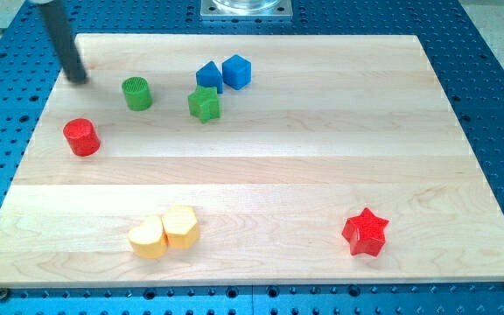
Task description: Drag the red circle to the top left side of the board
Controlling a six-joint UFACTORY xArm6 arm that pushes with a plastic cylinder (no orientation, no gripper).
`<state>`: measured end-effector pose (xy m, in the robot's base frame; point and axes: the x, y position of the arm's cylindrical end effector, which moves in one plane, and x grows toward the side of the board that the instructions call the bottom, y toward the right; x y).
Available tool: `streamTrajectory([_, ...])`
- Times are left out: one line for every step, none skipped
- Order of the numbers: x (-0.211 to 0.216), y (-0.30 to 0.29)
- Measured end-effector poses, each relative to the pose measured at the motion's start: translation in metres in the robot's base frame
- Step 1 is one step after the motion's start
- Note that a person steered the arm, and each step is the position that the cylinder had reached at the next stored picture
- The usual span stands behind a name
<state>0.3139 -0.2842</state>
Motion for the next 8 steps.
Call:
streamTrajectory([0.039, 0.068])
streamTrajectory([0.042, 0.155])
streamTrajectory([0.067, 0.173])
streamTrajectory([0.151, 0.164])
streamTrajectory([0.142, 0.103])
streamTrajectory([0.155, 0.072])
streamTrajectory([0.160, 0.027])
streamTrajectory([0.100, 0.012])
